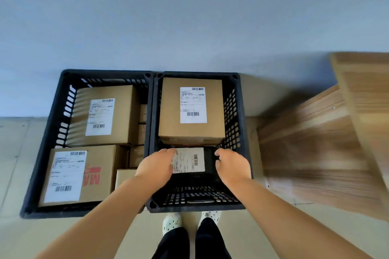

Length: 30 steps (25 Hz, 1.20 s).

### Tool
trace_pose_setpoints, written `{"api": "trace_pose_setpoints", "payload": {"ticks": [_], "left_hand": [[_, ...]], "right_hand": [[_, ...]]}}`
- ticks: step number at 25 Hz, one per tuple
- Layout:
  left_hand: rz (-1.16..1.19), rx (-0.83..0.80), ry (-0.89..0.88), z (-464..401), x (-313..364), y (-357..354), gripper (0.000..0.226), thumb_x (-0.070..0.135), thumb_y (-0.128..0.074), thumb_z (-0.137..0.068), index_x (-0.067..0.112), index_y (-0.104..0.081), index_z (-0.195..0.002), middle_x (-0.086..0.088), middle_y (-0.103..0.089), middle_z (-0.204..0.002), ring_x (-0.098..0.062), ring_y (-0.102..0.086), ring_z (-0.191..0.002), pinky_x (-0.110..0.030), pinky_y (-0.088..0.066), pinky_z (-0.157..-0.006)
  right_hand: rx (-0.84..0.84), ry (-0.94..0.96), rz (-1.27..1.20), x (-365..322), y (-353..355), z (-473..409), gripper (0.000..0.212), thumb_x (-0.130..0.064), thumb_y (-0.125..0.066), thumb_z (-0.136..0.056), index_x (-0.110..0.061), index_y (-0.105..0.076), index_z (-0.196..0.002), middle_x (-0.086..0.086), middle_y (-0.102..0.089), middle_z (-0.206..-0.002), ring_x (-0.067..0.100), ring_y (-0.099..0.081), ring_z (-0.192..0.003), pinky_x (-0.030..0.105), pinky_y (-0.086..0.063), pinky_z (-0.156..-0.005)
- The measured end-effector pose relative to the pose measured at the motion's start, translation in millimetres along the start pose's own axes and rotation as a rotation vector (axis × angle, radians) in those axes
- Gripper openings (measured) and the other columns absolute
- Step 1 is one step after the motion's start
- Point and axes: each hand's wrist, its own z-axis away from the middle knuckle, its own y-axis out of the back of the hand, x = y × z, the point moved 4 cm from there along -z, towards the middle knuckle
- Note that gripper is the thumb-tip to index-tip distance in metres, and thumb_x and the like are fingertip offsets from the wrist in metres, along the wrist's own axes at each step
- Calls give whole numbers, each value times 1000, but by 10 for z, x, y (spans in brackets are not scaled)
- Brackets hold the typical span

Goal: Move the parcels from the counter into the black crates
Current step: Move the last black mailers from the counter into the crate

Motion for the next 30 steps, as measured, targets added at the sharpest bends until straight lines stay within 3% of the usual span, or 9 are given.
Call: {"api": "trace_pose_setpoints", "payload": {"ticks": [3, 6, 8, 11, 14, 18, 22, 30], "left_hand": [[56, 85, 1, 263, 46, 330, 50, 19, -43, -98, 25, -32, -147, 2, -47, -142, -17, -51, -122, -31, -46, -93], [123, 102, -27, 639, 215, 650, 47, 20, -44, -97, 25, -37, -144, 2, -52, -135, -16, -56, -114, -30, -50, -89], [107, 114, -80, 826, 414, 842, 45, 21, -44, -96, 23, -40, -140, 1, -55, -125, -18, -58, -104, -34, -52, -85], [130, 120, -160, 1008, 783, 1078, 48, 22, -43, -95, 24, -37, -143, 2, -54, -129, -15, -61, -88, -34, -55, -75], [127, 141, -253, 1113, 1222, 1271, 53, 20, -42, -95, 25, -30, -147, -1, -49, -137, -15, -56, -95, -32, -51, -78], [143, 194, -385, 1232, 1908, 1426, 62, 24, -44, -93, 27, -19, -150, -3, -43, -144, -23, -53, -119, -39, -47, -92], [63, 222, -544, 1360, 2705, 1395, 64, 29, -48, -94, 24, -19, -151, -1, -35, -151, -18, -40, -134, -38, -42, -102], [56, 222, -732, 1800, 4679, 840, 54, 30, -48, -93, 28, -33, -145, 6, -47, -142, -9, -55, -116, -31, -46, -94]], "right_hand": [[104, 24, -47, -188, 456, 274, 27, -18, -44, -96, -20, -62, -116, -1, -65, -110, 22, -61, -95, 32, -50, -76], [207, -1, -76, -271, 941, 722, 25, -23, -45, -96, -21, -63, -112, -4, -64, -102, 18, -60, -89, 31, -51, -74], [244, -30, -84, -243, 1224, 1000, 27, -25, -45, -97, -22, -61, -118, -5, -65, -108, 18, -61, -94, 29, -48, -76], [299, -87, -94, -101, 1579, 1366, 30, -25, -44, -97, -23, -60, -122, -5, -64, -116, 19, -61, -102, 30, -48, -82], [333, -159, -71, 125, 1861, 1665, 31, -26, -44, -96, -23, -60, -122, -5, -64, -118, 21, -60, -104, 30, -48, -83], [441, -227, -67, 542, 2271, 2064, 34, -28, -45, -96, -24, -56, -128, -4, -61, -123, 20, -59, -108, 29, -46, -82], [535, -298, -78, 1061, 2573, 2433, 36, -29, -45, -94, -24, -54, -128, -3, -60, -121, 22, -58, -105, 31, -48, -82], [645, -355, -123, 2750, 2927, 3376, 37, -31, -44, -96, -26, -52, -131, -5, -59, -124, 18, -59, -106, 27, -44, -77]]}}
